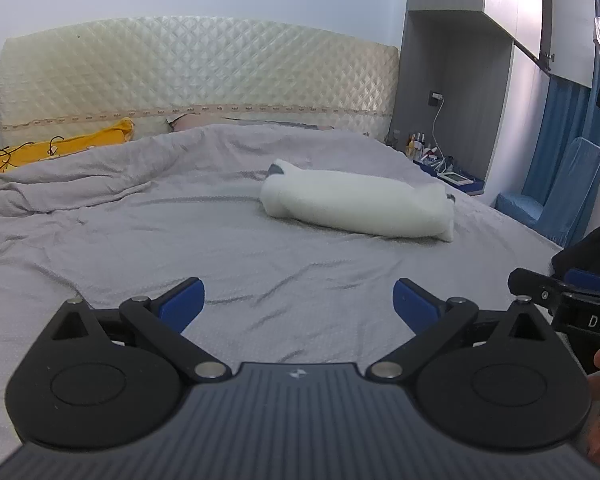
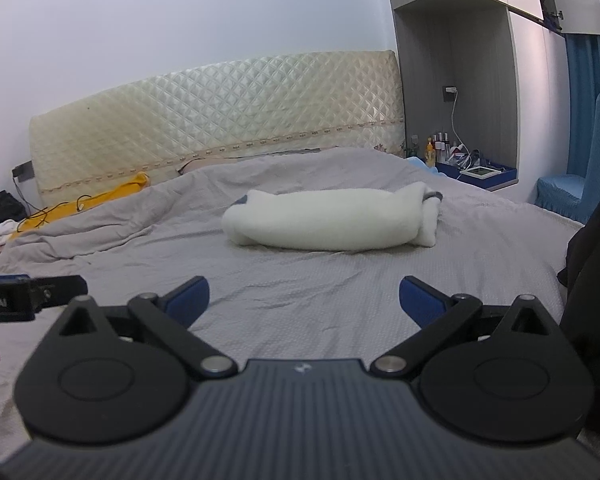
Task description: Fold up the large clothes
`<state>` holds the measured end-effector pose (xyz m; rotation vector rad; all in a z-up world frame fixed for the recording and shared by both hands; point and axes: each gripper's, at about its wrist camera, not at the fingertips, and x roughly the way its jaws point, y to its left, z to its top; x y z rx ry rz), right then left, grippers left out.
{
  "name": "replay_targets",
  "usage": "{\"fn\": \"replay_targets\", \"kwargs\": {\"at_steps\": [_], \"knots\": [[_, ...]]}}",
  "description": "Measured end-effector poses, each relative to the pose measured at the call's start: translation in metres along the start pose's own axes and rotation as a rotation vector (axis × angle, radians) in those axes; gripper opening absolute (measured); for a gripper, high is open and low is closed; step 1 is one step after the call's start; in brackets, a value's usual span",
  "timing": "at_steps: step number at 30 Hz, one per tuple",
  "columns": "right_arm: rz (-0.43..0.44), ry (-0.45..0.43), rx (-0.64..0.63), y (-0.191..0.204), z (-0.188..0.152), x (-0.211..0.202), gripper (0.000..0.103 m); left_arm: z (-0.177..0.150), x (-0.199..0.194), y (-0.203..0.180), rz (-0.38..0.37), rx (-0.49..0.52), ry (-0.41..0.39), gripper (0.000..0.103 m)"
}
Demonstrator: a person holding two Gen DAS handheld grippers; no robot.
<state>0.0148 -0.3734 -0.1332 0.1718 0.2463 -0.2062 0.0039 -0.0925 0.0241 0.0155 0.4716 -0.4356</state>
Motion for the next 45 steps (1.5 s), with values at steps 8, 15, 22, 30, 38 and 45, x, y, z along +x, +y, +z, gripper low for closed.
{"fn": "replay_targets", "kwargs": {"at_steps": [8, 15, 22, 30, 38, 45], "knots": [[0.004, 0.0, 0.003, -0.0015, 0.0007, 0.001, 0.103, 0.0005, 0.0051, -0.0015, 0.015, -0.006, 0.017, 0.102], [0.002, 0.004, 0.006, -0.0023, 0.0006, -0.0005, 0.103, -0.0008, 0.0047, -0.0006, 0.009, -0.013, 0.016, 0.102], [0.001, 0.005, 0.006, -0.0018, 0.0004, -0.0002, 0.103, -0.002, 0.0038, -0.0021, 0.01, -0.002, 0.011, 0.102], [0.002, 0.004, 0.006, -0.0023, 0.0004, 0.0001, 0.103, -0.002, 0.0029, -0.0034, 0.014, -0.001, 0.006, 0.102], [-0.008, 0.002, 0.0, -0.0003, -0.0014, -0.0019, 0.103, -0.0021, 0.0018, -0.0025, 0.018, -0.011, 0.005, 0.102], [-0.011, -0.004, 0.001, 0.0008, -0.002, -0.0029, 0.103, -0.002, 0.0016, -0.0033, 0.016, 0.0, 0.008, 0.102]]}}
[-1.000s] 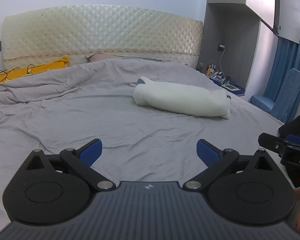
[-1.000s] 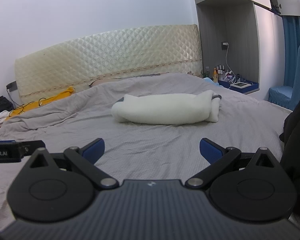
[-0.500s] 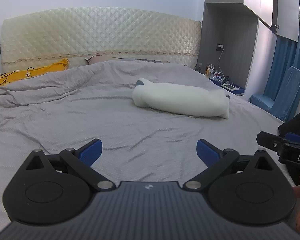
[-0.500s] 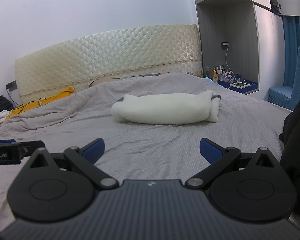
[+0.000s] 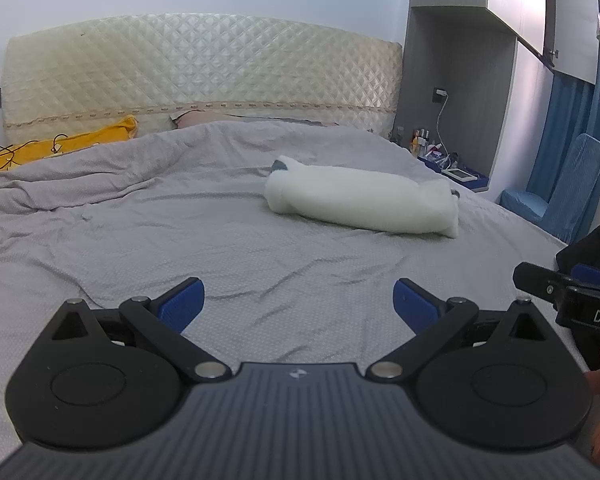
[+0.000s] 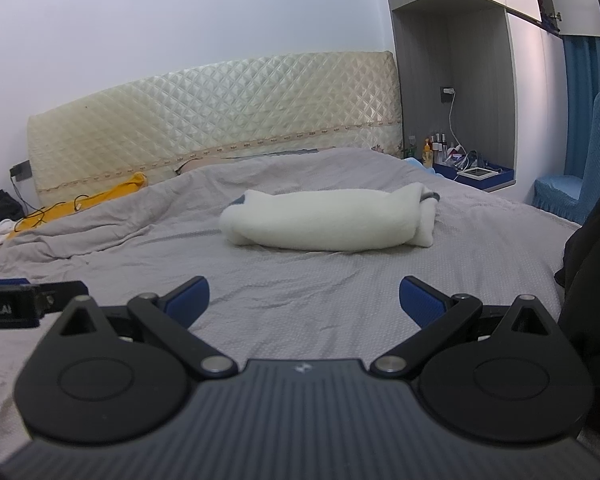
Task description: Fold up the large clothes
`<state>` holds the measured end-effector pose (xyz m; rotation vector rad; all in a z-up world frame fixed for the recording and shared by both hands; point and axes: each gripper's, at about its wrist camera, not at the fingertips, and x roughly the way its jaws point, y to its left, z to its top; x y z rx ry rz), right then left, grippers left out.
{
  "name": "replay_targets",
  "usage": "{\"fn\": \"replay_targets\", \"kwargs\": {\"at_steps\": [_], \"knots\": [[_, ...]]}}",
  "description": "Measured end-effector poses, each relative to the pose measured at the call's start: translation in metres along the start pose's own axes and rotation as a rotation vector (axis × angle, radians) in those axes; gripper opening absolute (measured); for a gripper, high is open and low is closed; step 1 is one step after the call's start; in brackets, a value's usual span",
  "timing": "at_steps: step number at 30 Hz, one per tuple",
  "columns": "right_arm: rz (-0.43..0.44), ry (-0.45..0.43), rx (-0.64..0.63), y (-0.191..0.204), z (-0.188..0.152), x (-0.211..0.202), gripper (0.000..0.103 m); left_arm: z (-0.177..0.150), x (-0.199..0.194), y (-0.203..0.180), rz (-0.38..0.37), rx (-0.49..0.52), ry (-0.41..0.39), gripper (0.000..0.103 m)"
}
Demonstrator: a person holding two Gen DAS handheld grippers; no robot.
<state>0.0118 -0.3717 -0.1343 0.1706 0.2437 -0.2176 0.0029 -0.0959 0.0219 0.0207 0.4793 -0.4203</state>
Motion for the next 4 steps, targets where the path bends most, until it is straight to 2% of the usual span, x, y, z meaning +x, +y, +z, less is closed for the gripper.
{"fn": "replay_targets", "kwargs": {"at_steps": [4], "knots": [[-0.005, -0.004, 0.002, 0.0032, -0.0017, -0.0031, 0.103, 0.0002, -0.0003, -0.0002, 0.001, 0.003, -0.001, 0.102]]}}
